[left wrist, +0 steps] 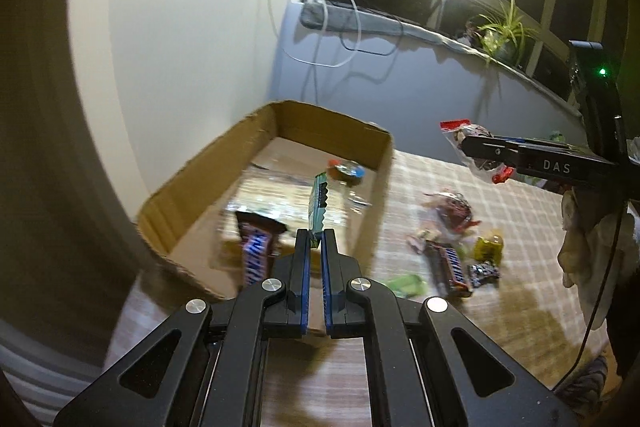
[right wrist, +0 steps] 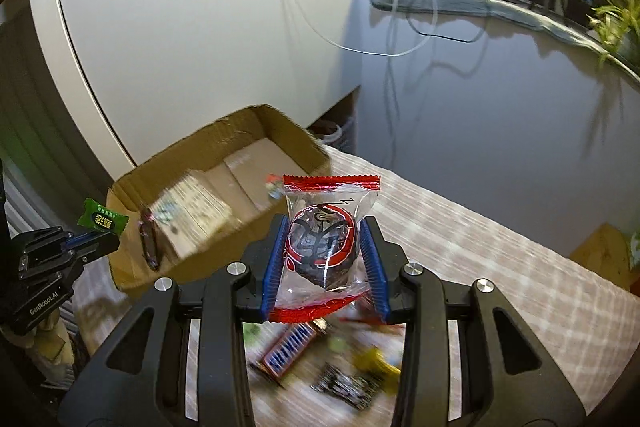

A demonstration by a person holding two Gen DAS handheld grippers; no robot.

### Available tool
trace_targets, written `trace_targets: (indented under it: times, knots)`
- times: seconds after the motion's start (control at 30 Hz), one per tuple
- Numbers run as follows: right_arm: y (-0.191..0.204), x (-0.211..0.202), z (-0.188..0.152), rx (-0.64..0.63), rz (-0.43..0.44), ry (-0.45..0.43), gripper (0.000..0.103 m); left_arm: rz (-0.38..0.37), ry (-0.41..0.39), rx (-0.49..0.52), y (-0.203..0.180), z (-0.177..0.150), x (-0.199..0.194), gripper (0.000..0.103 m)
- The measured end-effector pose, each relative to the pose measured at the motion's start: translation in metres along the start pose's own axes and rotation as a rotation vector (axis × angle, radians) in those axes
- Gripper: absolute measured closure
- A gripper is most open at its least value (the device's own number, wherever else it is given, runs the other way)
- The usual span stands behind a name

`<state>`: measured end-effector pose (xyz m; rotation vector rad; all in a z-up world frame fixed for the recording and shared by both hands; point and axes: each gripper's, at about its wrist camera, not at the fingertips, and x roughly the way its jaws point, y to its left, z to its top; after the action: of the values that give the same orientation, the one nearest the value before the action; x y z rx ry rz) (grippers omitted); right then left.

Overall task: Organize snacks
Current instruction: 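Carry the mint packet and red candy into the box and release them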

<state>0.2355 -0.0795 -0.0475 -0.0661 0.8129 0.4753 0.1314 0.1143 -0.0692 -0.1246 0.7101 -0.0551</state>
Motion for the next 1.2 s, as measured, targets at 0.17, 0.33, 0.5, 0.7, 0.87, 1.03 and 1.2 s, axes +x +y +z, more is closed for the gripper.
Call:
trace_targets:
  times: [0.17, 0.33, 0.5, 0.7, 0.87, 1.03, 1.2]
  knots:
    - [0.02, 0.022, 0.014, -0.021, 0.022, 0.016, 0.064, 0.016, -0.004, -0.009, 0.017, 0.002, 0.002, 0.099]
    - [0.037, 0.046, 0.024, -0.034, 0.046, 0.043, 0.064, 0.043, 0.002, -0.009, 0.027, 0.003, 0.005, 0.099]
    - [0.052, 0.068, 0.029, -0.053, 0.06, 0.071, 0.064, 0.054, 0.002, -0.004, 0.033, 0.004, 0.007, 0.099]
    - [0.063, 0.085, 0.033, -0.059, 0.073, 0.095, 0.063, 0.066, -0.002, 0.002, 0.036, 0.005, 0.008, 0.099]
    - [0.065, 0.087, 0.035, -0.062, 0.069, 0.094, 0.063, 0.087, -0.007, 0.026, 0.032, 0.005, 0.009, 0.088]
    - [0.064, 0.08, 0.035, -0.059, 0.053, 0.069, 0.035, 0.1, -0.025, 0.024, 0.03, 0.005, 0.003, 0.057]
    - [0.06, 0.072, 0.035, -0.059, 0.026, 0.061, 0.033, 0.103, -0.038, 0.033, 0.028, 0.007, 0.0, 0.057]
